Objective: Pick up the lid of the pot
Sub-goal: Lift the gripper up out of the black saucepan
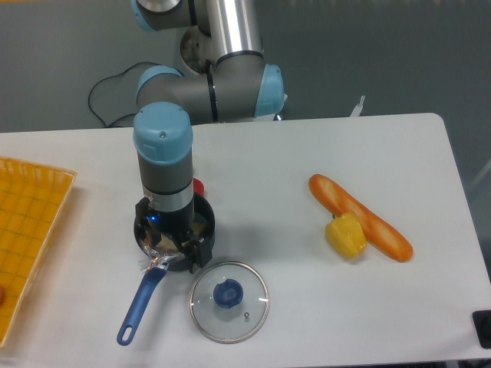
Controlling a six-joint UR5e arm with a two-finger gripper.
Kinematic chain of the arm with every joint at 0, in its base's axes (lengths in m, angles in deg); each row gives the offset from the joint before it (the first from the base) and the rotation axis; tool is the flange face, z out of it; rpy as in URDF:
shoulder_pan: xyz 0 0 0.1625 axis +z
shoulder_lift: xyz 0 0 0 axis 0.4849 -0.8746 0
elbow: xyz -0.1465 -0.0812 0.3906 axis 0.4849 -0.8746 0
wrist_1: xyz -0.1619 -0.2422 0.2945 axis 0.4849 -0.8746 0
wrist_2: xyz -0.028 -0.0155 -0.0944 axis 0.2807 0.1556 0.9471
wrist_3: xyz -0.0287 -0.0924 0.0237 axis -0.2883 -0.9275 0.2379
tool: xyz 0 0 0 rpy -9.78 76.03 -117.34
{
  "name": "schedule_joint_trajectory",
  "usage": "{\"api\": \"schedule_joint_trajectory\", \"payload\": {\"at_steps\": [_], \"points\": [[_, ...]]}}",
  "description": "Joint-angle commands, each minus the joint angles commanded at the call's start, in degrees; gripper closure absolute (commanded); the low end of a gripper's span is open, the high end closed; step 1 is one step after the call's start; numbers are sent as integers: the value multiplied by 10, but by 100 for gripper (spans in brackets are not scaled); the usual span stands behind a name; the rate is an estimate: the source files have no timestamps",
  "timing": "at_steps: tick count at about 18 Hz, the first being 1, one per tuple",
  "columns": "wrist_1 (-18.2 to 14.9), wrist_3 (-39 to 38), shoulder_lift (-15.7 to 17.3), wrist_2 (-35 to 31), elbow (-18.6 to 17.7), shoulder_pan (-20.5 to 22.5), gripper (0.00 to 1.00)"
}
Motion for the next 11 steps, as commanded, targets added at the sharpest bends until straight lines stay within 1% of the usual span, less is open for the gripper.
{"api": "schedule_joint_trajectory", "payload": {"at_steps": [3,8,11], "points": [[10,-46,-5,2,1,0,0],[24,-50,-19,-7,9,0,0],[24,-49,-23,-9,12,6,0]]}}
